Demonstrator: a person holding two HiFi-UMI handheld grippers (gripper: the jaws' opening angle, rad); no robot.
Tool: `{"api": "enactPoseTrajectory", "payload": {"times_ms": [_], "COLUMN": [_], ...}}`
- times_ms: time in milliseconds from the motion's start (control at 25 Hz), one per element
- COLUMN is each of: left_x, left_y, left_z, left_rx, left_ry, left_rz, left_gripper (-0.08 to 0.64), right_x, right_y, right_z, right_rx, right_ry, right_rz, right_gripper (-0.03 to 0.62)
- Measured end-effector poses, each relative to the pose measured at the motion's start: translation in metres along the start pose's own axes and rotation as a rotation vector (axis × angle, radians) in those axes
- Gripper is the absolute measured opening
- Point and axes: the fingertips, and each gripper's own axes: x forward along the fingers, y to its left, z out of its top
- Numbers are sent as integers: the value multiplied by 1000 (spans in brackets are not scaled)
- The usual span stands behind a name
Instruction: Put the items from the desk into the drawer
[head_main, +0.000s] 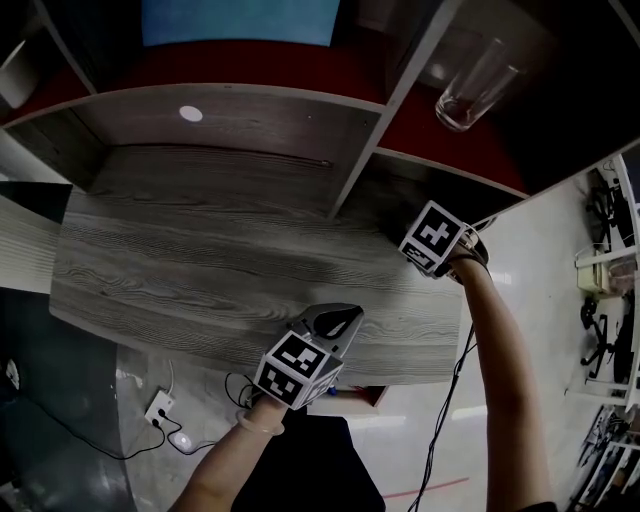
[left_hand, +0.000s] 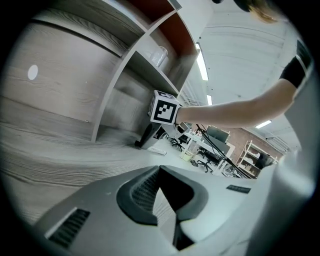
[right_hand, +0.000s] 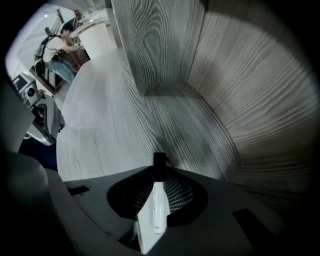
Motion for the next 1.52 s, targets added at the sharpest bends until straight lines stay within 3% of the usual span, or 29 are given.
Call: {"api": "enactPoseTrajectory", "payload": {"times_ms": [400, 800, 1520], "left_x": [-23, -45, -71], "left_y": [-17, -50, -127], "left_z": [-6, -23, -41], "left_rx": [8, 30, 136], "left_ry": [-1, 11, -6], "left_rz": [20, 38, 38], "left_gripper": [3, 3, 3], "right_x": [-34, -60, -134], "right_y": [57, 119, 213], "right_z": [-7, -29, -52], "right_rx": [134, 150, 235], "right_ry": [-230, -347, -614], "right_rz": [20, 17, 25], "right_gripper": [63, 63, 63]}}
